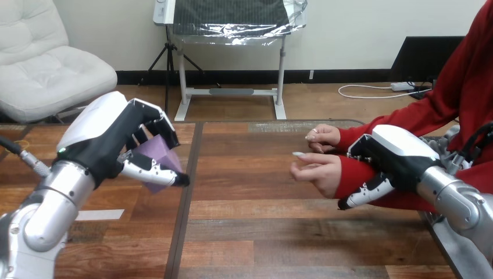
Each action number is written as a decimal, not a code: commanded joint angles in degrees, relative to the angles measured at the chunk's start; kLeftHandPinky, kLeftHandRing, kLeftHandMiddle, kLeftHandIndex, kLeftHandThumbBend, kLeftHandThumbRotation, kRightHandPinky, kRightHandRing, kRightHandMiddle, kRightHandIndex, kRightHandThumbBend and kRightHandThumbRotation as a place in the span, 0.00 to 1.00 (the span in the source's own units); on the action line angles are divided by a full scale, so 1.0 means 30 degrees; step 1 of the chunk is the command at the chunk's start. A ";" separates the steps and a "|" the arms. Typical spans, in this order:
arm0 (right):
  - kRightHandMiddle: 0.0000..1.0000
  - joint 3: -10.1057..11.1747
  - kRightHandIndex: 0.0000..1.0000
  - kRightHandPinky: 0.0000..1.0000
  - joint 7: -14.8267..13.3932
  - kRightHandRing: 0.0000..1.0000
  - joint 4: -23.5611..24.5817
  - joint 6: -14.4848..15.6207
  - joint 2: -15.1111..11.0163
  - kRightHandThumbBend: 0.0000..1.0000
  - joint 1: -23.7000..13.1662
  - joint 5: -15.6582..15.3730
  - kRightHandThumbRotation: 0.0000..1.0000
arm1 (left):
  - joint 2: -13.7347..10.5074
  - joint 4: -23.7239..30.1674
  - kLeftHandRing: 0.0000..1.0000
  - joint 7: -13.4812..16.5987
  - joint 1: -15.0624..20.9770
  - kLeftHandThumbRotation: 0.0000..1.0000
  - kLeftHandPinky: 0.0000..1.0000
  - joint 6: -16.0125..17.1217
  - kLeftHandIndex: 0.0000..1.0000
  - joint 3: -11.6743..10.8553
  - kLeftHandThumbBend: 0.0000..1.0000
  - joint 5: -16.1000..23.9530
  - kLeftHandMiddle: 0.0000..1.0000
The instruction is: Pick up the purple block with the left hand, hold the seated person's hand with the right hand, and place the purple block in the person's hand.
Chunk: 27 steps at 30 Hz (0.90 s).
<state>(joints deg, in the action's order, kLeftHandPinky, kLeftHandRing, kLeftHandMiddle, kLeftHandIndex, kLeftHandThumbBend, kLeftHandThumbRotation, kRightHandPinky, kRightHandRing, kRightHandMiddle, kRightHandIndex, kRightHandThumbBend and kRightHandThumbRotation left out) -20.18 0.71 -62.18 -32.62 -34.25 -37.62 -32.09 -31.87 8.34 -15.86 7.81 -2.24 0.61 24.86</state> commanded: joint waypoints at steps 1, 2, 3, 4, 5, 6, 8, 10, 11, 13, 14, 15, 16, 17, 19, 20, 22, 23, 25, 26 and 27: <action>0.28 0.1015 0.28 0.22 0.0002 0.23 0.1442 -0.0067 -0.0417 0.85 -0.2351 0.0763 0.23 | 0.0818 -0.0397 0.36 0.0972 0.1509 0.00 0.35 0.0160 0.40 -0.0055 0.75 -0.0300 0.40; 0.28 0.1038 0.28 0.22 0.0043 0.23 0.1496 -0.0058 -0.0389 0.85 -0.2341 0.0806 0.23 | 0.0940 -0.0431 0.36 0.1086 0.1519 0.00 0.35 0.0135 0.40 -0.0032 0.75 -0.0280 0.40; 0.28 0.1053 0.28 0.22 0.0076 0.23 0.1546 -0.0045 -0.0373 0.85 -0.2329 0.0839 0.22 | 0.1024 -0.0455 0.36 0.1167 0.1525 0.00 0.35 0.0121 0.40 -0.0017 0.75 -0.0265 0.40; 0.28 0.1056 0.28 0.22 0.0136 0.23 0.1648 -0.0003 -0.0342 0.85 -0.2320 0.0867 0.21 | 0.1242 -0.0512 0.36 0.1368 0.1549 0.00 0.35 0.0088 0.40 0.0019 0.75 -0.0249 0.40; 0.28 0.1054 0.28 0.22 0.0179 0.23 0.1725 0.0035 -0.0329 0.85 -0.2310 0.0882 0.21 | 0.1379 -0.0551 0.37 0.1496 0.1566 0.00 0.35 0.0073 0.41 0.0041 0.75 -0.0239 0.40; 0.28 0.1056 0.28 0.22 0.0215 0.23 0.1789 0.0067 -0.0320 0.85 -0.2298 0.0895 0.21 | 0.1471 -0.0582 0.37 0.1591 0.1579 0.00 0.35 0.0066 0.41 0.0058 0.75 -0.0232 0.40; 0.28 0.1038 0.28 0.22 0.0339 0.23 0.1942 0.0152 -0.0272 0.85 -0.2314 0.0903 0.22 | 0.1829 -0.0675 0.37 0.1909 0.1632 0.00 0.36 0.0071 0.41 0.0119 0.75 -0.0265 0.40; 0.28 0.1035 0.28 0.22 0.0445 0.23 0.1959 0.0116 -0.0216 0.85 -0.2352 0.0943 0.22 | 0.2123 -0.0865 0.37 0.2245 0.1731 0.00 0.36 0.0133 0.41 0.0237 0.75 -0.0162 0.40; 0.28 0.1042 0.28 0.21 0.0496 0.23 0.1958 0.0071 -0.0190 0.85 -0.2365 0.0975 0.22 | 0.2233 -0.0963 0.37 0.2403 0.1777 0.00 0.36 0.0175 0.41 0.0297 0.75 -0.0083 0.40; 0.28 0.1042 0.28 0.21 0.0535 0.23 0.1978 -0.0044 -0.0126 0.85 -0.2377 0.1012 0.22 | 0.2474 -0.1114 0.37 0.2660 0.1874 0.00 0.36 0.0187 0.41 0.0408 0.74 0.0005 0.40; 0.27 0.1038 0.27 0.21 0.0529 0.23 0.1993 -0.0094 -0.0100 0.85 -0.2377 0.1018 0.23 | 0.2580 -0.1162 0.37 0.2738 0.1917 0.00 0.36 0.0168 0.41 0.0446 0.74 0.0017 0.40; 0.27 0.1034 0.27 0.20 0.0528 0.22 0.2008 -0.0125 -0.0083 0.85 -0.2375 0.1025 0.23 | 0.2656 -0.1198 0.37 0.2794 0.1946 0.00 0.36 0.0160 0.41 0.0469 0.74 0.0031 0.40; 0.27 0.1038 0.27 0.20 0.0529 0.22 0.2036 -0.0157 -0.0025 0.85 -0.2369 0.1057 0.23 | 0.2767 -0.1294 0.37 0.2874 0.2033 0.00 0.36 0.0165 0.41 0.0546 0.73 0.0067 0.40; 0.27 0.1044 0.27 0.20 0.0535 0.22 0.2058 -0.0166 0.0012 0.84 -0.2363 0.1082 0.23 | 0.2828 -0.1360 0.37 0.2922 0.2090 0.00 0.36 0.0178 0.41 0.0595 0.73 0.0096 0.41; 0.27 0.1028 0.27 0.19 0.0556 0.22 0.2088 -0.0121 0.0090 0.84 -0.2381 0.1094 0.23 | 0.2962 -0.1547 0.37 0.3030 0.2242 0.00 0.37 0.0182 0.41 0.0722 0.73 0.0174 0.41; 0.27 0.1013 0.27 0.20 0.0574 0.22 0.2108 -0.0076 0.0122 0.84 -0.2397 0.1089 0.24 | 0.3016 -0.1633 0.38 0.3070 0.2312 0.00 0.37 0.0179 0.41 0.0770 0.72 0.0212 0.41; 0.27 0.0967 0.27 0.20 0.0598 0.22 0.2159 0.0026 0.0213 0.84 -0.2435 0.1067 0.24 | 0.3131 -0.1855 0.38 0.3130 0.2478 0.00 0.37 0.0219 0.41 0.0846 0.72 0.0244 0.41; 0.28 0.0943 0.28 0.20 0.0602 0.22 0.2178 0.0068 0.0258 0.84 -0.2452 0.1054 0.24 | 0.3175 -0.1962 0.38 0.3153 0.2554 0.00 0.37 0.0252 0.41 0.0874 0.72 0.0238 0.41; 0.28 0.0916 0.28 0.20 0.0632 0.23 0.2230 0.0167 0.0383 0.84 -0.2478 0.1058 0.25 | 0.3273 -0.2202 0.38 0.3204 0.2745 0.00 0.37 0.0289 0.41 0.0943 0.72 0.0206 0.42; 0.28 0.0914 0.28 0.21 0.0652 0.23 0.2253 0.0210 0.0443 0.84 -0.2486 0.1071 0.25 | 0.3318 -0.2305 0.38 0.3225 0.2834 0.00 0.37 0.0296 0.41 0.0972 0.72 0.0190 0.42; 0.28 0.0913 0.28 0.21 0.0663 0.23 0.2254 0.0234 0.0482 0.84 -0.2492 0.1078 0.25 | 0.3356 -0.2389 0.38 0.3249 0.2900 0.00 0.37 0.0304 0.41 0.1002 0.72 0.0187 0.42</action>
<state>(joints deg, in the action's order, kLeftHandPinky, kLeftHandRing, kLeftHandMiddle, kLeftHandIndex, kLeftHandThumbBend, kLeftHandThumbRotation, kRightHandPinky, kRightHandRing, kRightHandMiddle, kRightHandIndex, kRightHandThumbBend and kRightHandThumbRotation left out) -19.88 3.06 -58.68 -32.45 -33.43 -38.35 -30.65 -22.50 2.78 -7.69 10.51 -2.21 3.13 25.25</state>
